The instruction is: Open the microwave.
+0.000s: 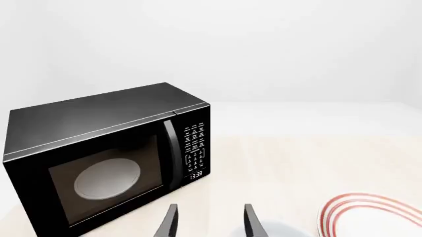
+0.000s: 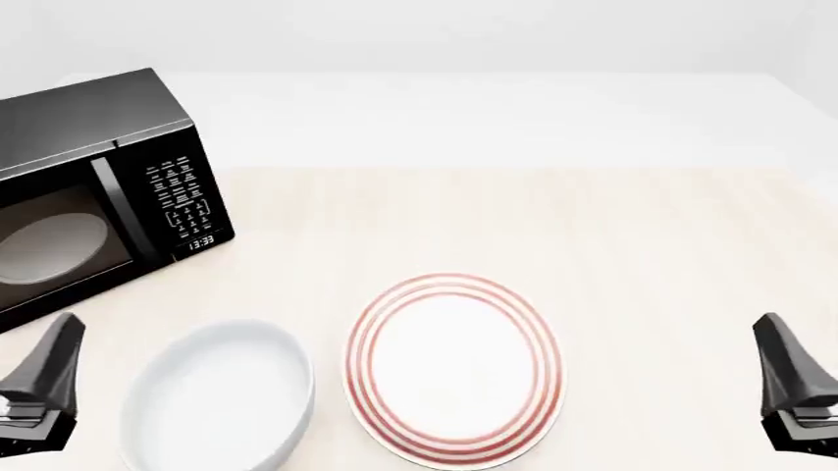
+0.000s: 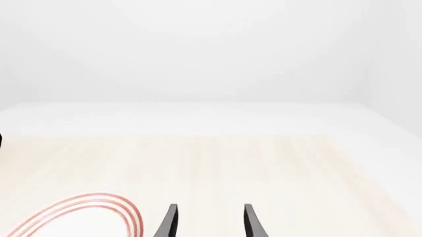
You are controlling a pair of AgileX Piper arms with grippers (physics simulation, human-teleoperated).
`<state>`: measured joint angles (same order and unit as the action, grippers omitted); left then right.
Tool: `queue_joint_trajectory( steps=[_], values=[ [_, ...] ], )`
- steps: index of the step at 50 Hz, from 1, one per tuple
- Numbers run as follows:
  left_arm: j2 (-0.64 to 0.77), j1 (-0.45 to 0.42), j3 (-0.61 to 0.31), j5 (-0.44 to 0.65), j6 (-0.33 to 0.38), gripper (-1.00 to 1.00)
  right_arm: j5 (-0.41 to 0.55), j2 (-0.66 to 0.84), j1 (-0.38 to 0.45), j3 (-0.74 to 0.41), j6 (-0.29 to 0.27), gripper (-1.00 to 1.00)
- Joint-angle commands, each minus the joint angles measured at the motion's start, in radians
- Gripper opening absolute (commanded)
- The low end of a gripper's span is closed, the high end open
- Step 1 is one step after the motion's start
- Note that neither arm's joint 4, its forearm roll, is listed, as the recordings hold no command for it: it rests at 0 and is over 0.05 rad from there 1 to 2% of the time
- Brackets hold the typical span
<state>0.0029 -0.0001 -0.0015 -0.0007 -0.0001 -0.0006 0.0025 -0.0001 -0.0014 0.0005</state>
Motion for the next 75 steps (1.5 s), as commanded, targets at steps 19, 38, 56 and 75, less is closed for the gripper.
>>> queue_joint_trajectory(
  steps=[19,38,56,75],
  values=[
    [0.092,0.090,-0.002,-0.064,-0.002,1.00,-0.003,0.007,0.000,-0.003,0.001,1.00],
    [0.420,0.080,-0.072,-0.308,0.008,1.00,-0.004,0.008,0.000,-0.003,0.000,1.00],
    [0.669,0.073,-0.091,-0.526,-0.026,1.00,-0.003,0.007,0.000,-0.003,0.000,1.00],
    [0.933,0.077,-0.134,-0.722,-0.045,1.00,-0.003,0.007,0.000,-0.003,0.000,1.00]
  ],
)
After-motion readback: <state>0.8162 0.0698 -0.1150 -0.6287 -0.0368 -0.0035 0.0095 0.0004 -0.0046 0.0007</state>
